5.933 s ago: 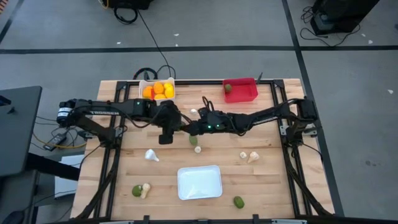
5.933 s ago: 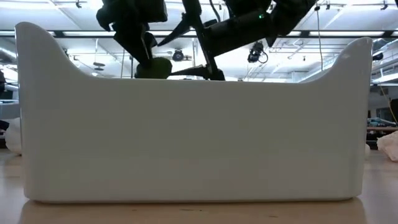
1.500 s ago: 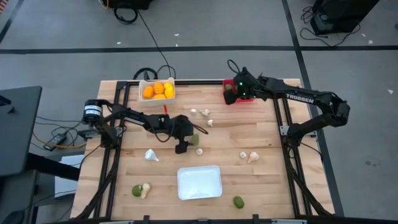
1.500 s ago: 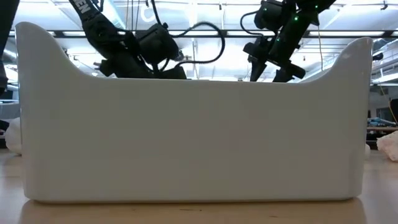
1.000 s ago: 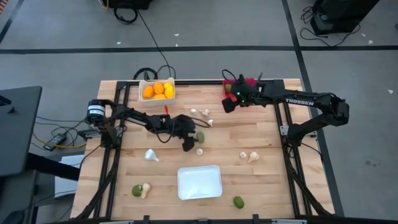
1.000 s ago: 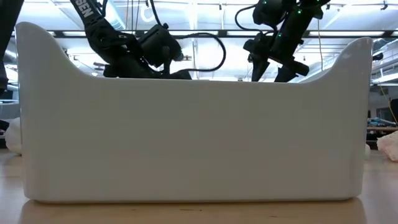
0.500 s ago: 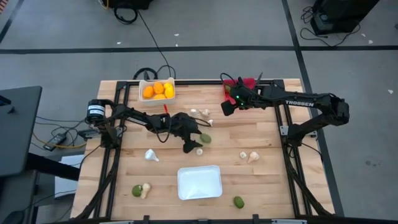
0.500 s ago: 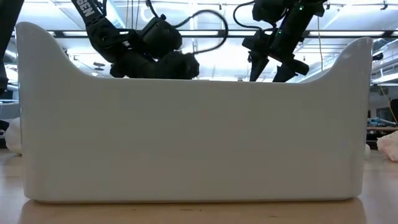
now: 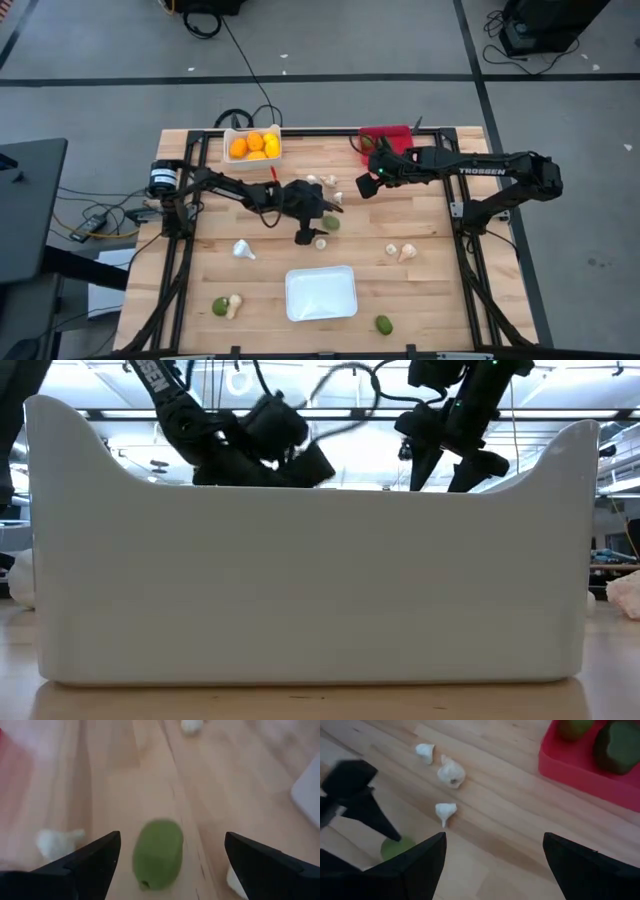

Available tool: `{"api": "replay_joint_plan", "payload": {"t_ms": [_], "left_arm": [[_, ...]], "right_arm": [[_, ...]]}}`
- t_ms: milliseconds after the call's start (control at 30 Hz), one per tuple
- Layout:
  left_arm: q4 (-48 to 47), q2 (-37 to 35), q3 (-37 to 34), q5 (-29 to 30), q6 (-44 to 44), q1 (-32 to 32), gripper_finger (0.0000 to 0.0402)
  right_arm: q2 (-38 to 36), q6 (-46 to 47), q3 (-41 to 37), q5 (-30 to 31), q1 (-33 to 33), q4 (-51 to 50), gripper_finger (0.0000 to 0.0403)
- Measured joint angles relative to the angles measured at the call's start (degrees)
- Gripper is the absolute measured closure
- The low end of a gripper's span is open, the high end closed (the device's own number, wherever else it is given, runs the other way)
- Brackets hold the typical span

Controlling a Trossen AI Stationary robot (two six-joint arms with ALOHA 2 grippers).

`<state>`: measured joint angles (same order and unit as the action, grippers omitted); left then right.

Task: Sort produce into baskets
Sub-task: Put the green lime into the red bin

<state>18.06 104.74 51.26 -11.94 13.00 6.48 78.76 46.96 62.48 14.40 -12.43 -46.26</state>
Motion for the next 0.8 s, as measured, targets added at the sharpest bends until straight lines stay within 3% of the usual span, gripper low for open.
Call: {"api": "replay_joint_plan", "payload": {"t_ms": [367,800], "left_arm": [[0.37,3.49,2.02,2.4,-6.13,1.07,0.0052],[0.55,5.2,2.03,1.1,-5.82,1.38,0.0138]], "right_arm": [[0.0,4.12,0.0,0.49,3.78,-0.24,0.0061],[0.0,8.75,0.0,-1.84,7.8,-0.46,0.0078]]}}
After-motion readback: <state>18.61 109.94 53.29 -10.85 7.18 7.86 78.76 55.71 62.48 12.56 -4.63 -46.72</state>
